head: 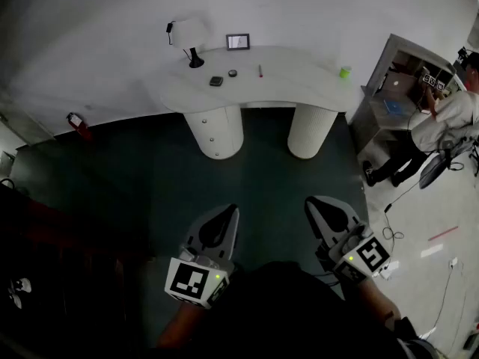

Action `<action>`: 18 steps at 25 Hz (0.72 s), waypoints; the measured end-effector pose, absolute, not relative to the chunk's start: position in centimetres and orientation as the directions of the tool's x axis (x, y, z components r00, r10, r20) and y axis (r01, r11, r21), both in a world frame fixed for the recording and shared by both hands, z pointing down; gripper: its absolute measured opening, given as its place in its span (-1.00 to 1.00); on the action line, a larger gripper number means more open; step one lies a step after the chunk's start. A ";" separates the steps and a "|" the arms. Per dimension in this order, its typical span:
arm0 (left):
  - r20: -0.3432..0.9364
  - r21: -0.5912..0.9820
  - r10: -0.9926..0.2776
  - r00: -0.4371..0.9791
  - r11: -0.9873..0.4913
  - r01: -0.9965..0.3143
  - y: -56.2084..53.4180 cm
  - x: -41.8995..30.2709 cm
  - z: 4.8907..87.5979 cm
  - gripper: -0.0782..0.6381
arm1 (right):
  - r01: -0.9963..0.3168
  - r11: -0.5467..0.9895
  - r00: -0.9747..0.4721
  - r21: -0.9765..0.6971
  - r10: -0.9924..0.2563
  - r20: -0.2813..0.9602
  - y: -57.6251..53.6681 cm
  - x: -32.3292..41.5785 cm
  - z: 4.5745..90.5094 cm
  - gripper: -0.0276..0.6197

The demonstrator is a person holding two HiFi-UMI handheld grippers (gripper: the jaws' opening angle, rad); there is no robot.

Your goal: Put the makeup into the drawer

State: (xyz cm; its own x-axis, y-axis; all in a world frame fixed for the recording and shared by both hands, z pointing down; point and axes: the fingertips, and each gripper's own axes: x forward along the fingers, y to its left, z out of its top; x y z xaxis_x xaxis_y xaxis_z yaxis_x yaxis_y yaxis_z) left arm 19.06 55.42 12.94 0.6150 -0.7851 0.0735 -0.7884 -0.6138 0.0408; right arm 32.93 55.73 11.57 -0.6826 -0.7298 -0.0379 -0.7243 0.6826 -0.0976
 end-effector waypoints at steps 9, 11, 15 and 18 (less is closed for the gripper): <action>0.065 0.052 -0.791 0.608 -0.606 -0.794 55.3 15.4 13.3 -0.76 | -0.727 0.681 -0.682 -0.091 -0.731 -0.028 55.2 29.4 11.7 -0.87; 0.062 0.057 -0.799 0.598 -0.595 -0.801 55.5 13.9 13.5 -0.76 | -0.721 0.686 -0.687 -0.101 -0.726 -0.022 55.2 27.9 11.9 -0.87; 0.061 0.071 -0.808 0.585 -0.581 -0.811 56.0 10.3 13.7 -0.76 | -0.686 0.721 -0.722 -0.100 -0.691 -0.025 55.2 23.9 12.1 -0.87; 0.053 0.073 -0.810 0.584 -0.581 -0.811 56.4 7.3 13.6 -0.76 | -0.657 0.751 -0.752 -0.071 -0.659 -0.005 55.8 20.2 12.5 -0.86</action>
State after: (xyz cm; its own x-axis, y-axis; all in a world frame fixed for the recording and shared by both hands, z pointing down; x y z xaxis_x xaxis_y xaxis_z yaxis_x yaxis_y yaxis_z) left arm 7.29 56.39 13.65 0.5844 -0.8098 0.0525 -0.8109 -0.5805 0.0732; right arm 20.16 55.80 12.50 -0.7522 -0.6590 -0.0050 -0.6570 0.7505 -0.0711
